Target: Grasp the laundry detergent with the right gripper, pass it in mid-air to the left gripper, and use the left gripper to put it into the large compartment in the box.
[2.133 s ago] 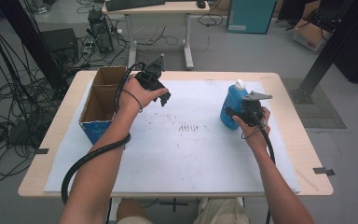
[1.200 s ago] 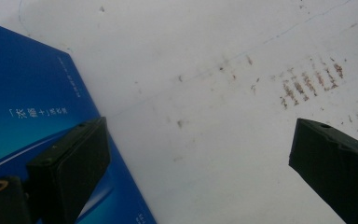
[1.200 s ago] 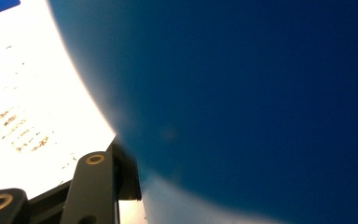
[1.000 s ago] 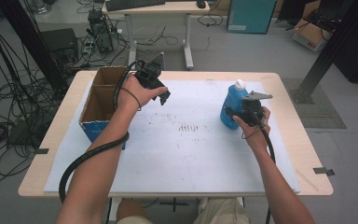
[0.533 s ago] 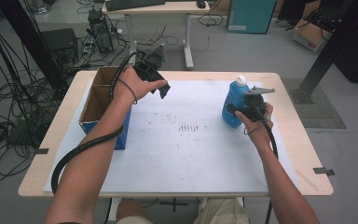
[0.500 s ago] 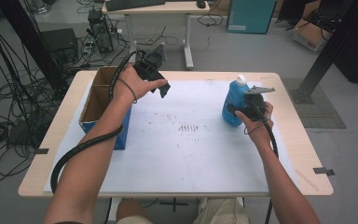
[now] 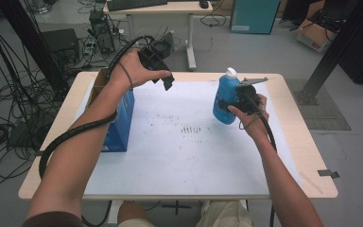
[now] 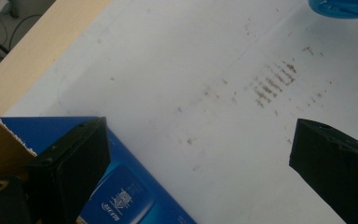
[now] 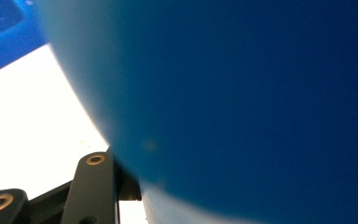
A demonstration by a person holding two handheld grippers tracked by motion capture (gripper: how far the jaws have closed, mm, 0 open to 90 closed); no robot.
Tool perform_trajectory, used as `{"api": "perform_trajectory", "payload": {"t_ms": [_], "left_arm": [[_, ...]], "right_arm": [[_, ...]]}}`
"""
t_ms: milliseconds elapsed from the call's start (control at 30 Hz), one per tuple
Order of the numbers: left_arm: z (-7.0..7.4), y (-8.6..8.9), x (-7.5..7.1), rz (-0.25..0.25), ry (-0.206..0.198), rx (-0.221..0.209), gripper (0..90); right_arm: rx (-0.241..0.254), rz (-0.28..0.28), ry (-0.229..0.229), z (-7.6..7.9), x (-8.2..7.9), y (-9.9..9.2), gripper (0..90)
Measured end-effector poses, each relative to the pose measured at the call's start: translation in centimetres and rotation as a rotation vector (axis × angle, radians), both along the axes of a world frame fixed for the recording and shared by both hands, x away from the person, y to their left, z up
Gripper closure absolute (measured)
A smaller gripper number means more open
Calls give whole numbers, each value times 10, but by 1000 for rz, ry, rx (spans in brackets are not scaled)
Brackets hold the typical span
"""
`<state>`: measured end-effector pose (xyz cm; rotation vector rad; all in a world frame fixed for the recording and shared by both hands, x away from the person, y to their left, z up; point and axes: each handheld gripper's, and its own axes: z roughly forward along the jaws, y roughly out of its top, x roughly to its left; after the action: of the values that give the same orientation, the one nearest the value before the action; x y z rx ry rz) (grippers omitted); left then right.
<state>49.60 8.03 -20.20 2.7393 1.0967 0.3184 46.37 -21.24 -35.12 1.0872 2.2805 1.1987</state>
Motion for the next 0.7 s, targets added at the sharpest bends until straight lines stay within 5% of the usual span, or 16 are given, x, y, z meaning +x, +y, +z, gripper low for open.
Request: {"api": "perform_trajectory", "payload": {"t_ms": [333,700], "left_arm": [[12,3,-1,-147,19,51,57],[37,1,-17,-304,30,46,57]], "right_arm": [[-20,142,14,6,6,44,438],[19,338,19,5,6,91,438]]}}
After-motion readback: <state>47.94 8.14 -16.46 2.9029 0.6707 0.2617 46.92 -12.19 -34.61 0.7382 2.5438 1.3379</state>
